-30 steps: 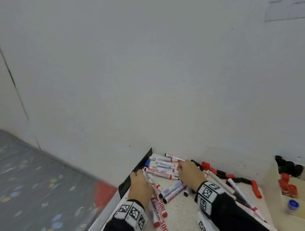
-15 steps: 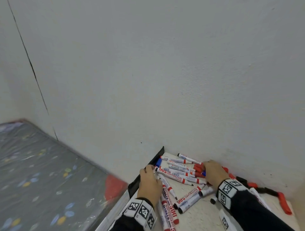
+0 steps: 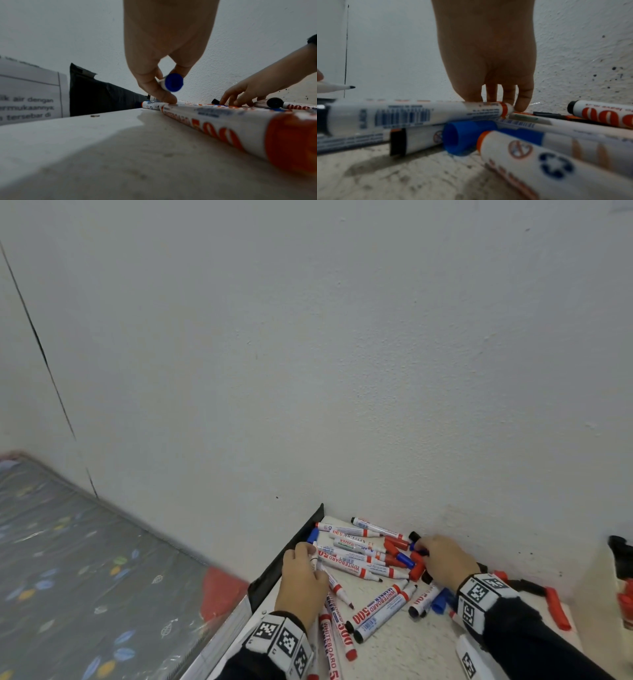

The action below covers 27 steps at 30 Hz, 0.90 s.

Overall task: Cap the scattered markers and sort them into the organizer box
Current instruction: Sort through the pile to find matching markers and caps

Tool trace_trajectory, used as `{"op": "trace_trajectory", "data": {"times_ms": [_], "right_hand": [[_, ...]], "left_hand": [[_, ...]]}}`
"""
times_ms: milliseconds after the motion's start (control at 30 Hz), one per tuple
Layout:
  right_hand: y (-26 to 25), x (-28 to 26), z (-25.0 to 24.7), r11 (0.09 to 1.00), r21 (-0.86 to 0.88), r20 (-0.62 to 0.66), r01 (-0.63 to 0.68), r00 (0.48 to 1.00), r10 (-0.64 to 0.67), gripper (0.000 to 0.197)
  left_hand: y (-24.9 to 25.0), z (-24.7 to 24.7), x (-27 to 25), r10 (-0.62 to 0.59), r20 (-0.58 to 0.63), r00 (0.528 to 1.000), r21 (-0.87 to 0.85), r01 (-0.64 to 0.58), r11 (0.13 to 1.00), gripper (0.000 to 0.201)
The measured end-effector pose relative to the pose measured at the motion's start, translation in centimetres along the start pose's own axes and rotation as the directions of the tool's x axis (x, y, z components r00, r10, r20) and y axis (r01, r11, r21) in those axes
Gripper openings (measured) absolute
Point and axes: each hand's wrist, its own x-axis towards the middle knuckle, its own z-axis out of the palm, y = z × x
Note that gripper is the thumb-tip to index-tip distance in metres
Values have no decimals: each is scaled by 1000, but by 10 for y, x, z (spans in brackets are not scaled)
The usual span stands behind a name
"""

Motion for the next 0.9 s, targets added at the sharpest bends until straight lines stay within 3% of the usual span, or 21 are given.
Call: {"op": "trace_trajectory", "data": {"times_ms": [100,300,700,900], "right_hand": [[2,1,4,999,-43,15,-7,1000,7,40],[-3,4,14,993,-101,-29,-57,998,54,39],[-4,5,18,993,-59,-103,-102,990,95,26],[4,3,13,995,76,-122,-64,990,73,21]], "left_hand": [[1,3,0,5,18,1000,9,-5,1000,33],[4,7,-3,42,84,996,20,-44,999,32],[4,11,-3,60,122,991,3,-60,998,33],[4,13,-3,74,114,991,51,-80,995,26]]}}
